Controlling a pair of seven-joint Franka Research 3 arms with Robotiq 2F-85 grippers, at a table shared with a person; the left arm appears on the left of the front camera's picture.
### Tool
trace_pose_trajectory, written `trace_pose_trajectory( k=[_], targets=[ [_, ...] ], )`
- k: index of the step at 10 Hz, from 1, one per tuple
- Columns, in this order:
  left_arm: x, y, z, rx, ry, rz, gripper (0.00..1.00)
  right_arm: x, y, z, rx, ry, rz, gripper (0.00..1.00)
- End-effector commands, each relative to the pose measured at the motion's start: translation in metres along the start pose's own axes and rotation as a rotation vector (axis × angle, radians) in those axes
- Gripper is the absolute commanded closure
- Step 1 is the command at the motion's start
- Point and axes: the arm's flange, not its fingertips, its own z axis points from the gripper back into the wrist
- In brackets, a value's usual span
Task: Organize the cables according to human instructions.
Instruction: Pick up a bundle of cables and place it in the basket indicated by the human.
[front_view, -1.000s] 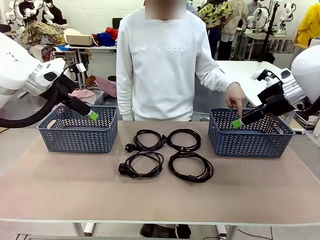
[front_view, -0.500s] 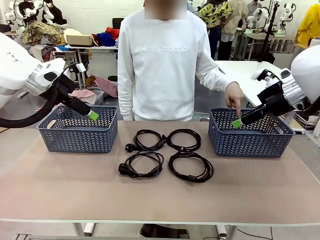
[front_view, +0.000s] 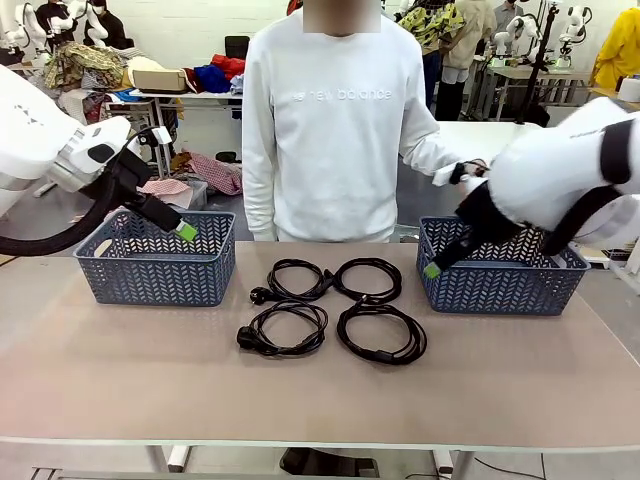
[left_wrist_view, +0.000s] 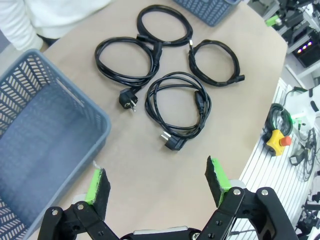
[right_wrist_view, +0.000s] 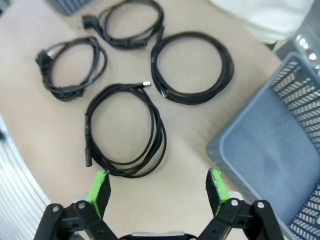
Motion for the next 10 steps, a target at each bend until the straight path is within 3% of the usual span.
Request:
trace_pose_trajectory(
  k=[1,5,10],
  targets=[
    [-0.003,0.001,0.0,-0.02,-0.017,-0.01,0.0,0.031,0.009,-0.006,-0.047,0.128,-0.013,0.0],
    [-0.003,0.001,0.0,-0.02,-0.017,-0.01,0.0,0.061,0.033,-0.047,-0.029,0.253,0.025,0.0],
    [-0.003,0.001,0.0,-0.02,-0.017,-0.01,0.0,0.053,0.037,-0.053,-0.006,0.233,0.037,0.0]
  ],
)
